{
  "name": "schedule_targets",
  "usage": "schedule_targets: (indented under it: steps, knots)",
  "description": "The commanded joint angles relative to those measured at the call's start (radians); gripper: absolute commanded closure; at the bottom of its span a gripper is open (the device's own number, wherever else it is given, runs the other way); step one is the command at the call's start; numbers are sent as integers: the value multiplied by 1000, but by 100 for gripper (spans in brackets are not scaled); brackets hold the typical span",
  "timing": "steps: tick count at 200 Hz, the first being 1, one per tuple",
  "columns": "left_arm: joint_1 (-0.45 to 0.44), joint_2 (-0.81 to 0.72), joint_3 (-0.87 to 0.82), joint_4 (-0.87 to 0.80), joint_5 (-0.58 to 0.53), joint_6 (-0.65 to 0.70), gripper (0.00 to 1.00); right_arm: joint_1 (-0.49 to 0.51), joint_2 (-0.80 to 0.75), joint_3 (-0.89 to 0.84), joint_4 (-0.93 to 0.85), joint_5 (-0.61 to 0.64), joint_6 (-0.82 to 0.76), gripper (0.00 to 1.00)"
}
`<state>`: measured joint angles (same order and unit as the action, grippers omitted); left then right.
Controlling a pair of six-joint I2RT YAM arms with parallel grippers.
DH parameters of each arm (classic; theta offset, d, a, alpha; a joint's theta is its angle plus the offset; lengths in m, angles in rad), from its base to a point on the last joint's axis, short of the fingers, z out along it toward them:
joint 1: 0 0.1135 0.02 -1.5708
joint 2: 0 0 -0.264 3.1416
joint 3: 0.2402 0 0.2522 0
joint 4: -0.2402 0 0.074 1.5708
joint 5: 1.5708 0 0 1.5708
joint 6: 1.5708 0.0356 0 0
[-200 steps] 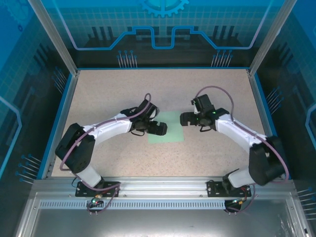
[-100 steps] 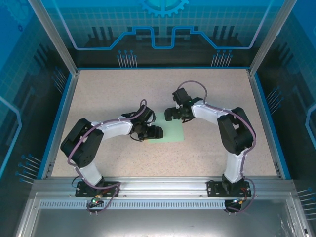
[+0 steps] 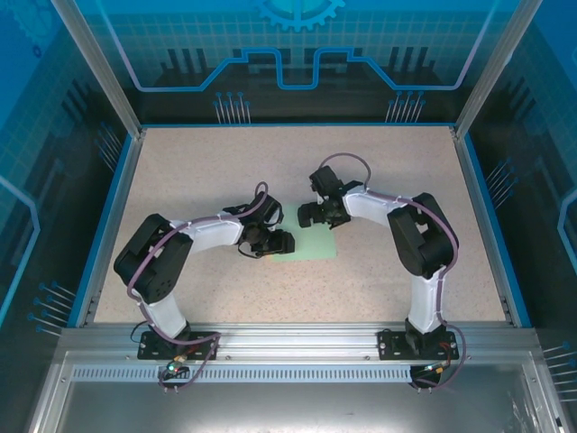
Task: Fold a paper plane with a square sheet of paper (fold left side to right side)
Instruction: Pick up the square sheet of paper from the center of the table, then place a square sheet of paper at the center of the table.
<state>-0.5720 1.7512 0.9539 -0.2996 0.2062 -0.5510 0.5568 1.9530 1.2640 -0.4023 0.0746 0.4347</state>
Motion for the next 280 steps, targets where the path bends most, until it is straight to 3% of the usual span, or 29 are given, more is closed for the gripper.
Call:
schedule_targets:
  steps: [1, 39, 98, 120, 150, 170, 213, 247, 280]
  knots:
    - [2, 61, -15, -4, -40, 2, 47, 56, -29, -48, -32, -119, 21, 9]
    - [2, 44, -24, 17, -37, -1, 48, 96, -65, -72, -50, -133, 14, 19]
    - [62, -127, -93, 73, 23, 0, 41, 97, -120, -98, -42, -167, -21, 60]
    - [111, -222, -128, 74, 58, 11, 35, 84, -175, -117, -12, -218, -44, 69]
    - [194, -381, -186, 89, 122, 26, 28, 40, -277, -165, 33, -353, -78, 70]
    - [242, -503, -230, 127, 184, 36, 23, -5, -356, -197, 49, -507, -121, 71]
    - [304, -738, -290, 230, 332, 36, 6, -77, -520, -198, -46, -779, -229, 70]
    - [304, -774, -312, 428, 515, -42, 2, -81, -597, -184, -69, -922, -220, 70]
    - [302, -749, -317, 516, 569, -79, 2, -74, -620, -185, -31, -995, -178, 70]
